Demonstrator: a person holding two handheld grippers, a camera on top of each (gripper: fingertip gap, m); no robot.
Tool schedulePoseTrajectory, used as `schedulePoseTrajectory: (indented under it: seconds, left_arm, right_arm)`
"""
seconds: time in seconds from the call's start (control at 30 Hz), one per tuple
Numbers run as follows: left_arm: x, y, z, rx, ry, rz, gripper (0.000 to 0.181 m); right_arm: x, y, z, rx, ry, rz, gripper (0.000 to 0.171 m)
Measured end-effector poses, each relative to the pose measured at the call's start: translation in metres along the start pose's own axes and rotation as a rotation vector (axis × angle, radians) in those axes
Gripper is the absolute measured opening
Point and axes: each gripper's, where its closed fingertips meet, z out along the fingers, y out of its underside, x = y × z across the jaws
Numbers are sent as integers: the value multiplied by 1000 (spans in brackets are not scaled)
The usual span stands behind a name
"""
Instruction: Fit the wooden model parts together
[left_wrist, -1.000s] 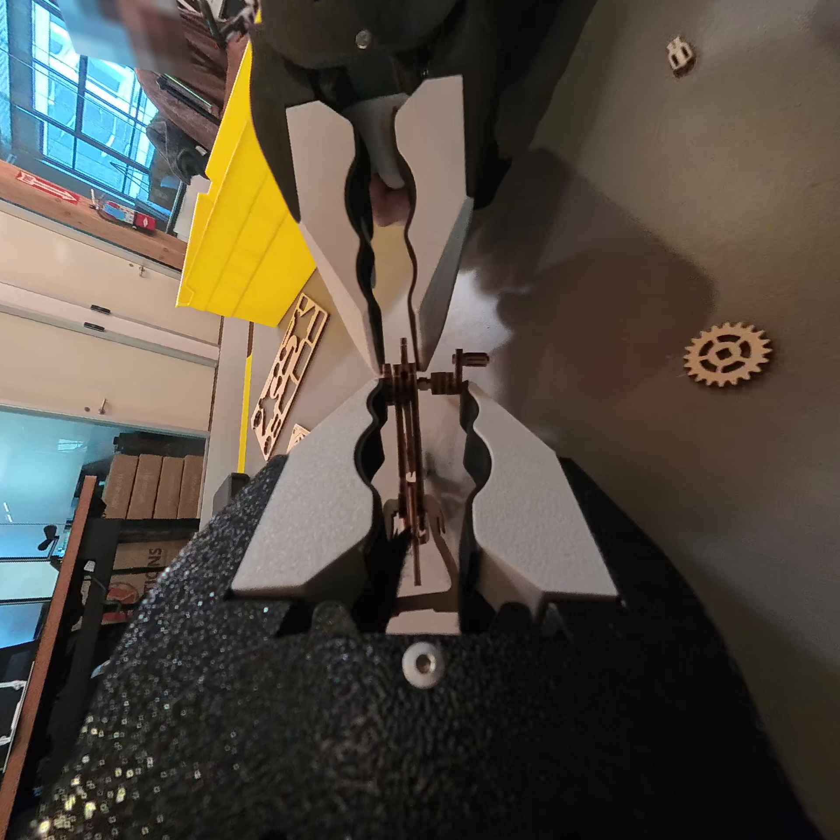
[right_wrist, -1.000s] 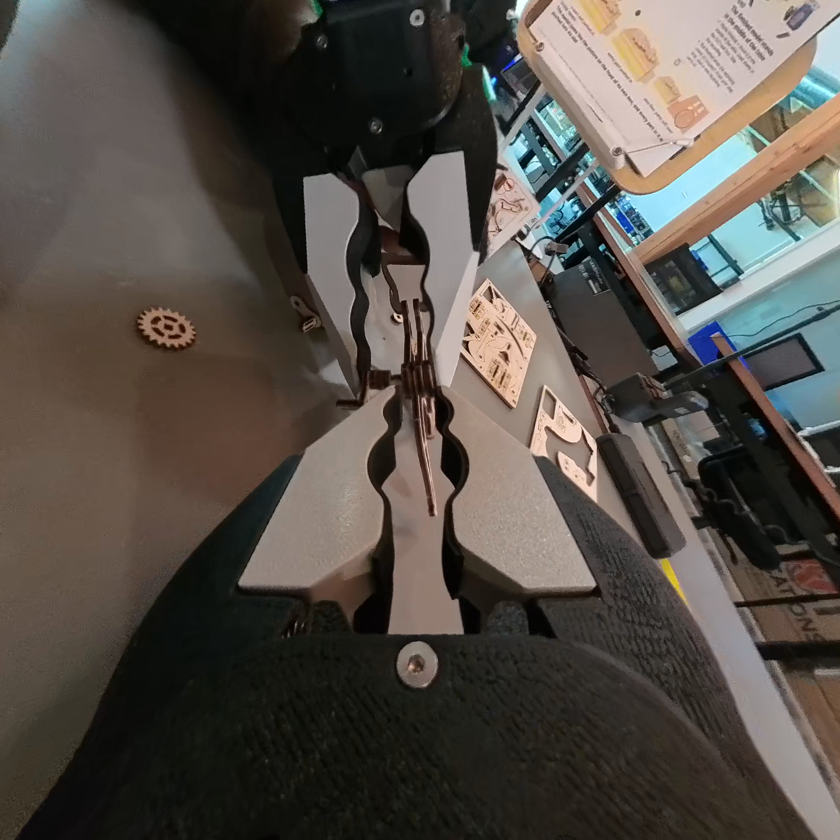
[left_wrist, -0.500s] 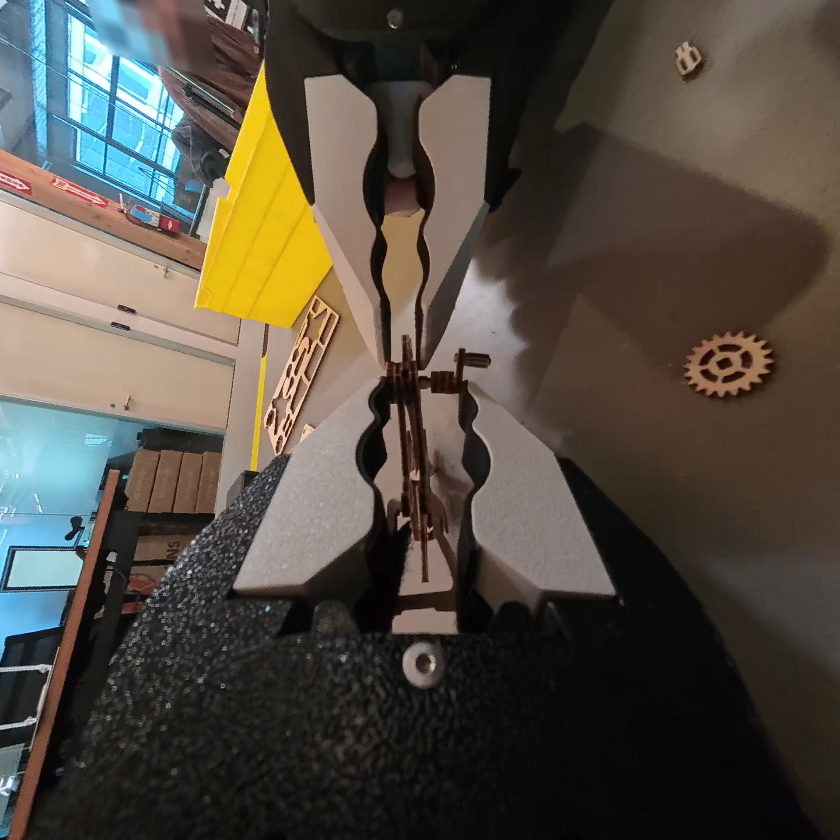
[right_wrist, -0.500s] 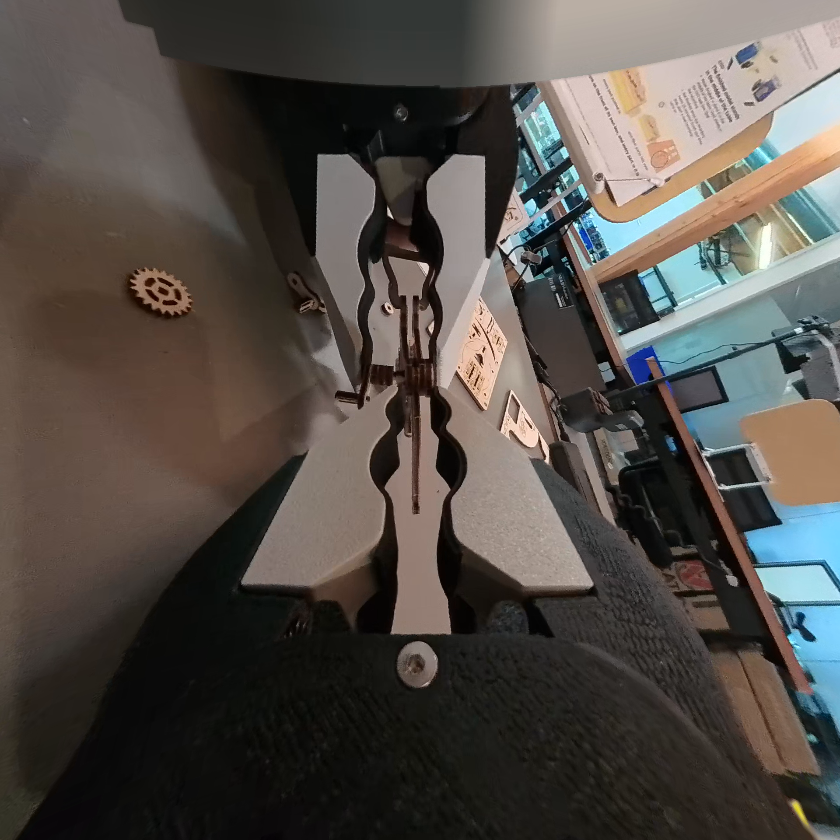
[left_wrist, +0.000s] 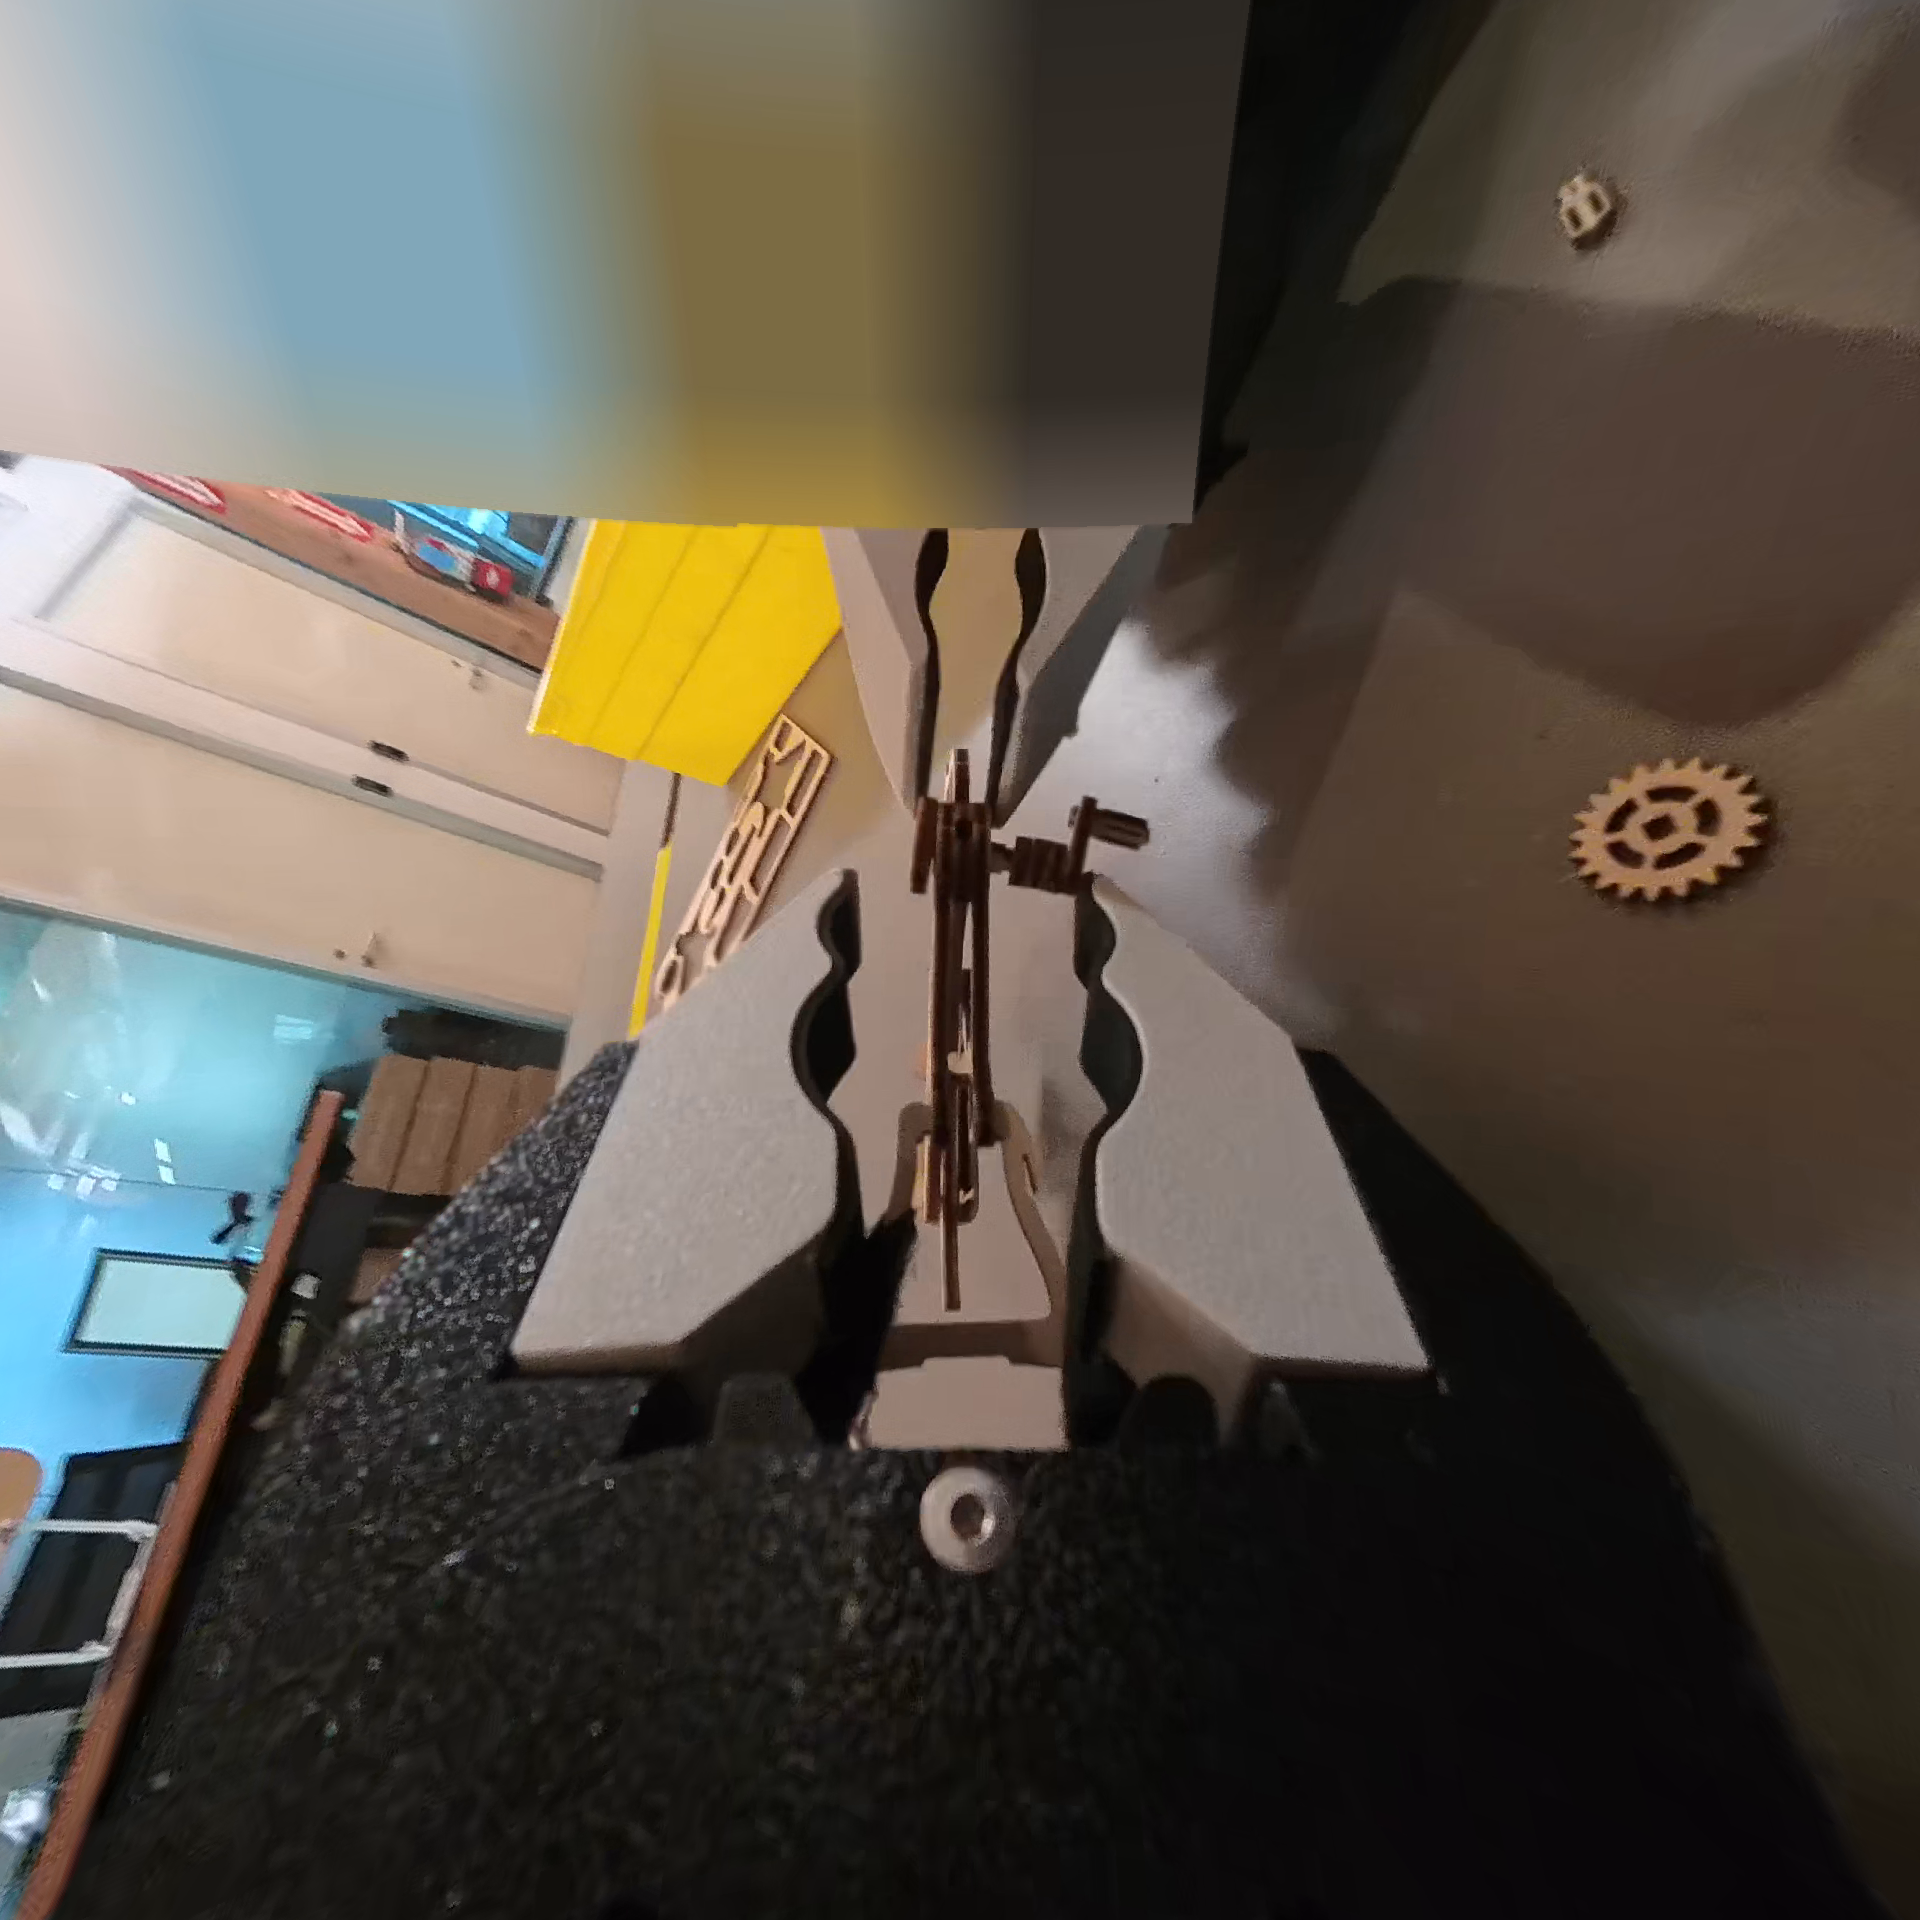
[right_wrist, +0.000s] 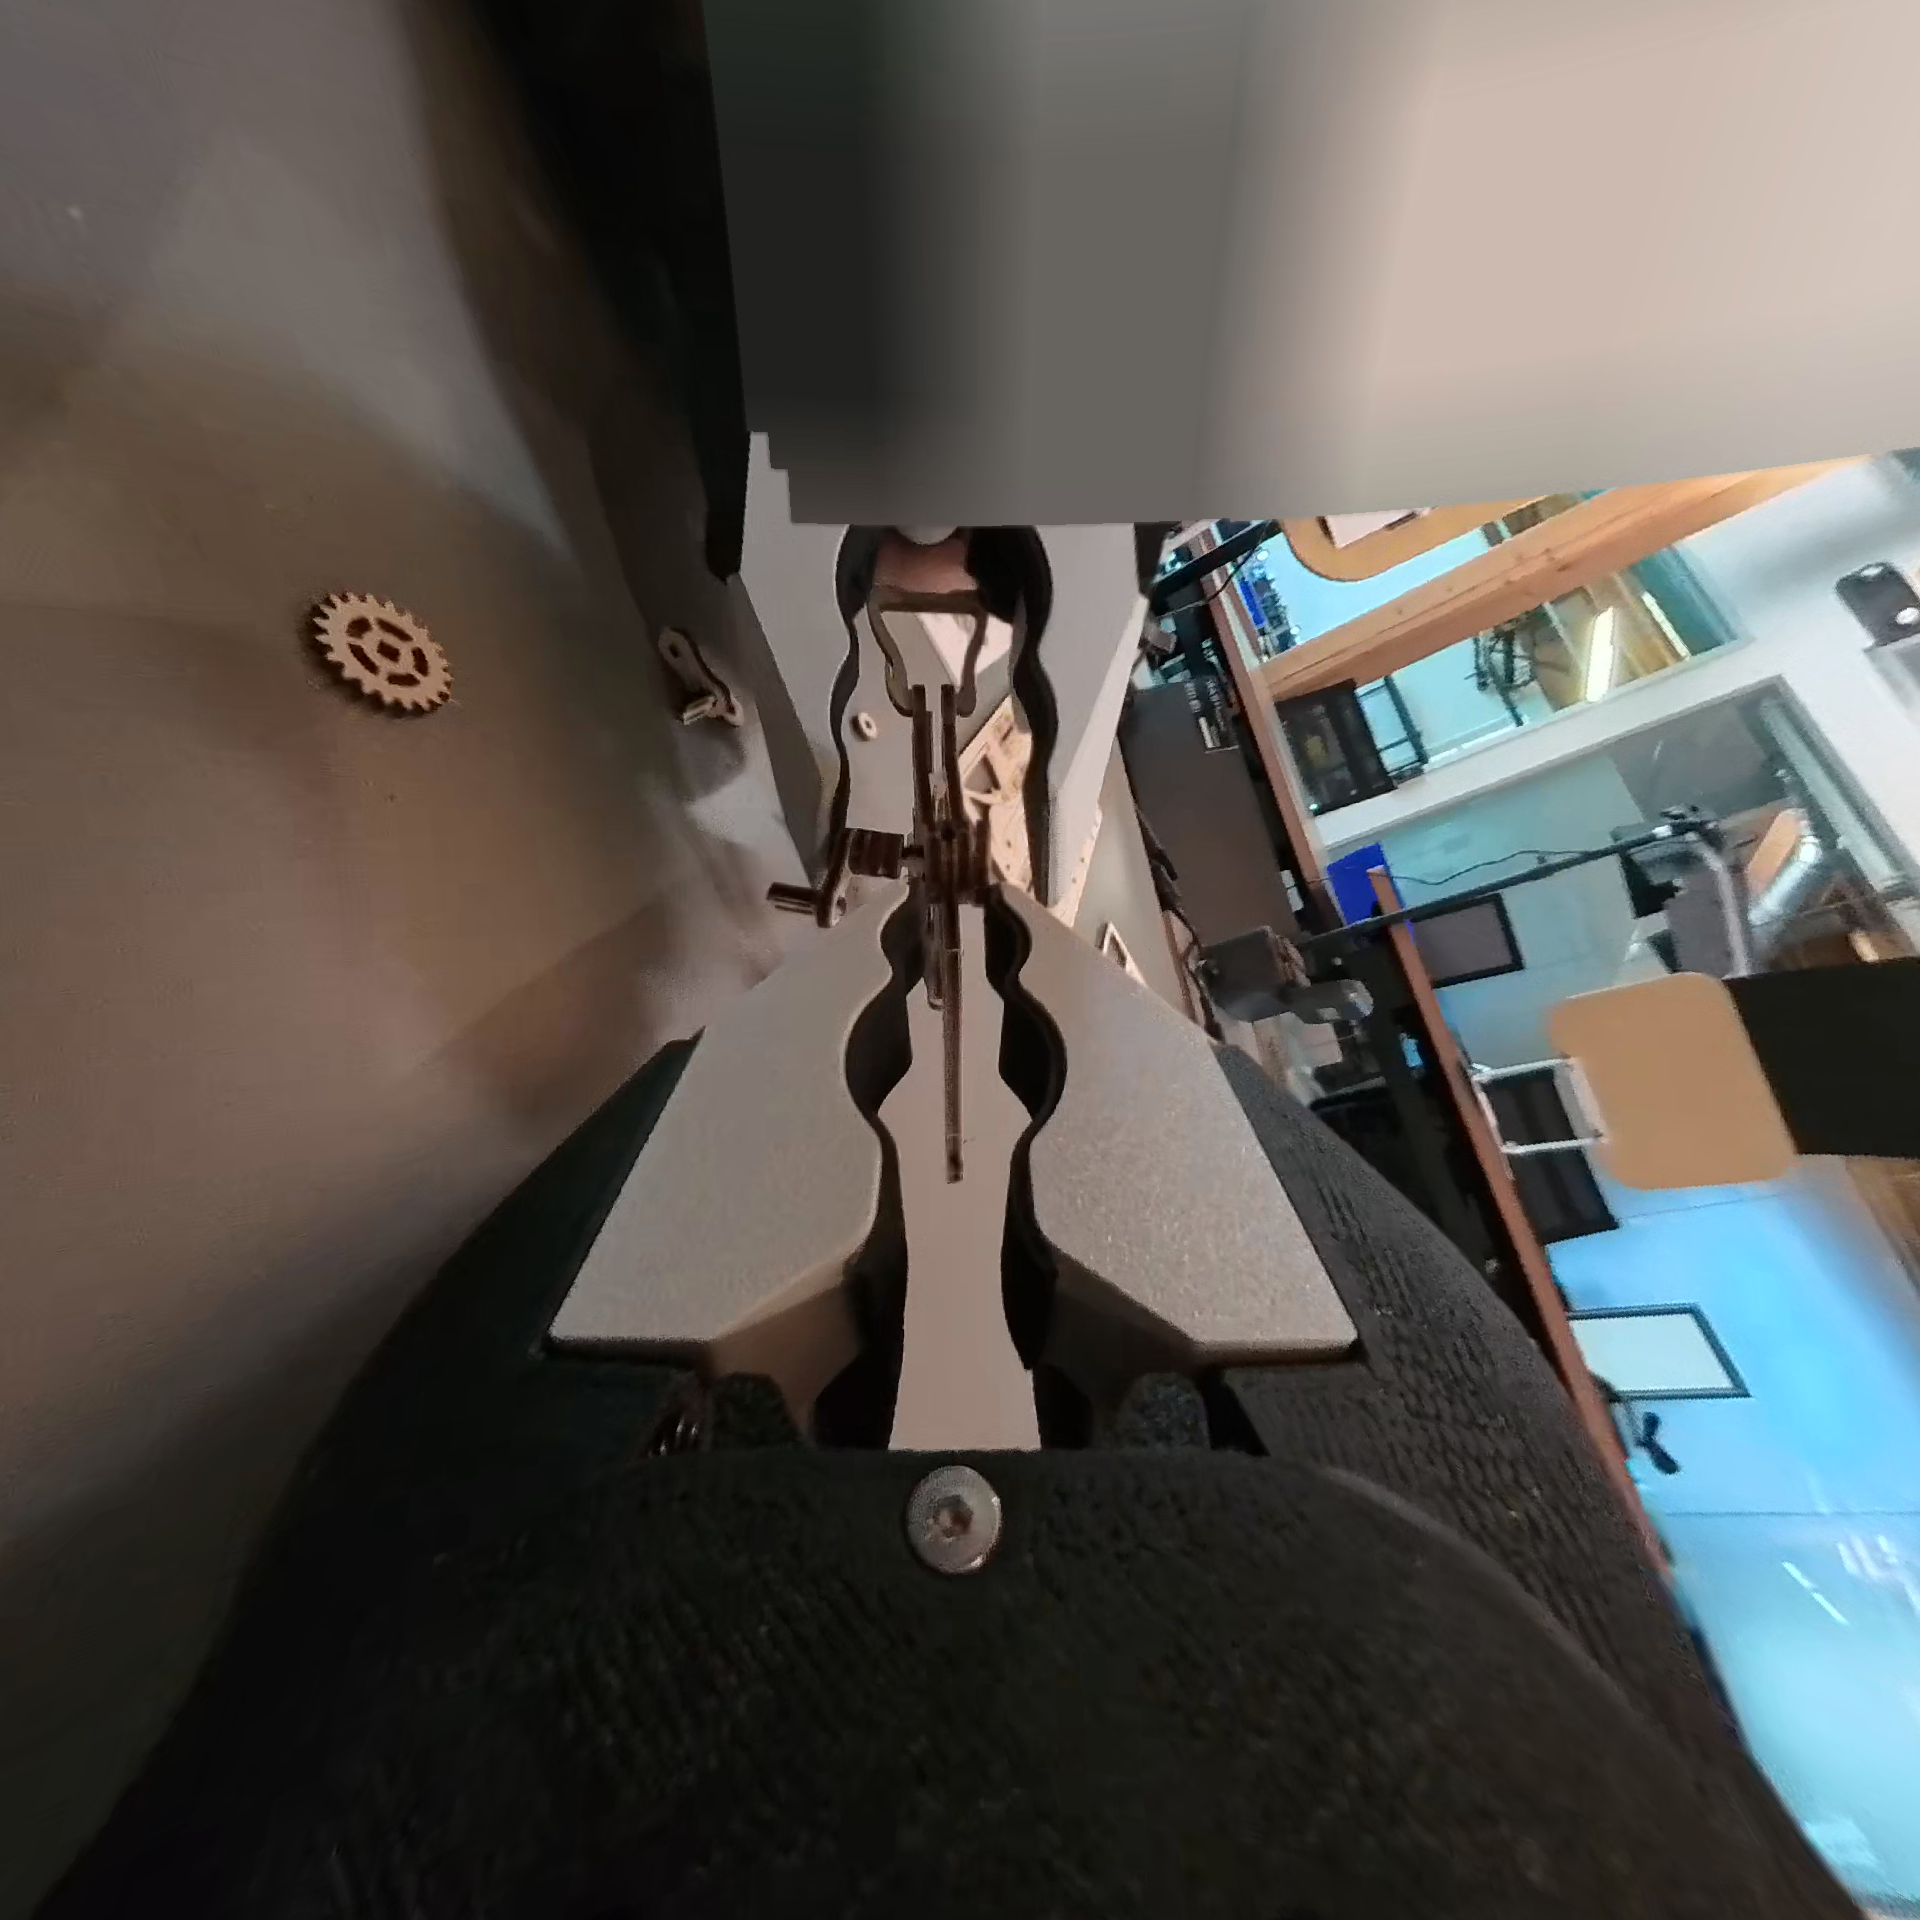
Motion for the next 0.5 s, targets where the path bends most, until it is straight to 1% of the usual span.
schedulePoseTrajectory:
  seconds: [0.07, 0.1, 0.13, 0.17, 0.3, 0.4, 0.5]
  left_arm:
    - [-2, -3, -3, 22, -30, 44, 38]
    - [-3, -4, -4, 32, -42, 55, 43]
    - [-5, -6, -6, 42, -52, 61, 44]
    - [-6, -7, -7, 53, -62, 71, 40]
    - [-3, -15, -11, 102, -86, 158, 35]
    - [0, -20, -13, 127, -99, 212, 29]
    - [1, -20, -13, 122, -88, 211, 27]
  right_arm:
    - [1, -2, -2, 6, 21, -38, 9]
    - [2, -3, -2, 10, 33, -58, 9]
    - [3, -5, -3, 13, 43, -77, 9]
    - [4, -6, -4, 16, 53, -96, 9]
    - [4, -12, -6, 25, 83, -179, 9]
    - [5, -13, -8, 27, 91, -186, 9]
    - [5, -14, -8, 30, 87, -181, 9]
